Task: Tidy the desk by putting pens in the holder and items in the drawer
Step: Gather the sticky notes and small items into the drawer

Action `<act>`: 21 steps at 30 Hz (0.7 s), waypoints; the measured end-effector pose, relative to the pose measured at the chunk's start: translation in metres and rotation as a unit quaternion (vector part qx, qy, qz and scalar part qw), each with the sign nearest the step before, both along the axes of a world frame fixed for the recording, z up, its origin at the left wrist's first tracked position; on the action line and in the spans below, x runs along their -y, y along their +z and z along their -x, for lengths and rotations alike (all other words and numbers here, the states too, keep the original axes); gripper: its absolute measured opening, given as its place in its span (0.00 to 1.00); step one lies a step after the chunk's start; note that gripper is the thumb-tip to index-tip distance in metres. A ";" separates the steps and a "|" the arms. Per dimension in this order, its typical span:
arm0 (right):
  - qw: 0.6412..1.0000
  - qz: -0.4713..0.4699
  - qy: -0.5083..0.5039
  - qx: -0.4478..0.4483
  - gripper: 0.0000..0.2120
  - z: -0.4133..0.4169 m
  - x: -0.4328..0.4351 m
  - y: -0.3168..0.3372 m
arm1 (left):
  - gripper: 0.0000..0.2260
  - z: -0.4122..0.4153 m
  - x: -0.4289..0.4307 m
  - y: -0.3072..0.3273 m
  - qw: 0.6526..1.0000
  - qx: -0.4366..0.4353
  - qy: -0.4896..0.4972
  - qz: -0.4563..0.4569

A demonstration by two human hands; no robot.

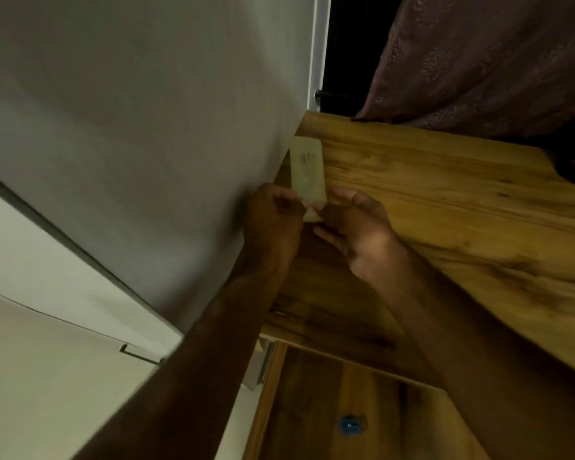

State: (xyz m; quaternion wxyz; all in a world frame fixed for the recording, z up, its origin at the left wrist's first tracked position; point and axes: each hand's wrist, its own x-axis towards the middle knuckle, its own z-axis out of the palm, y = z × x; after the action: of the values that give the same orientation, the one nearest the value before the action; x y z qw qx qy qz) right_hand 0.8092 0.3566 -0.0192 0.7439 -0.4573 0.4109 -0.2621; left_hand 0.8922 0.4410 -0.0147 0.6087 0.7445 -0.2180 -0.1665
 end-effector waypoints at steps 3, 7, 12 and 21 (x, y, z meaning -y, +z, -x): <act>0.999 -0.027 0.025 0.029 0.21 0.043 -0.033 0.007 | 0.09 0.037 -0.040 0.015 0.999 -0.054 -0.011 0.001; 0.997 -0.041 0.067 0.012 0.20 0.108 -0.085 0.009 | 0.08 0.086 -0.103 0.022 0.996 -0.039 -0.074 -0.028; 0.993 -0.060 0.092 -0.041 0.27 0.176 -0.144 -0.005 | 0.09 0.138 -0.169 0.008 0.988 -0.063 -0.114 -0.079; 0.975 -0.096 0.119 -0.163 0.26 0.217 -0.188 -0.037 | 0.15 0.177 -0.218 -0.031 0.968 -0.097 -0.125 -0.196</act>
State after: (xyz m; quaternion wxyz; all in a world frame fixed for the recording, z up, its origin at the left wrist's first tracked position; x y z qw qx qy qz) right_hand 0.5922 0.5442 -0.0562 0.7331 -0.4661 0.4924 -0.0535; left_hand 0.7157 0.6594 -0.0455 0.4435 0.7961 -0.2124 -0.3527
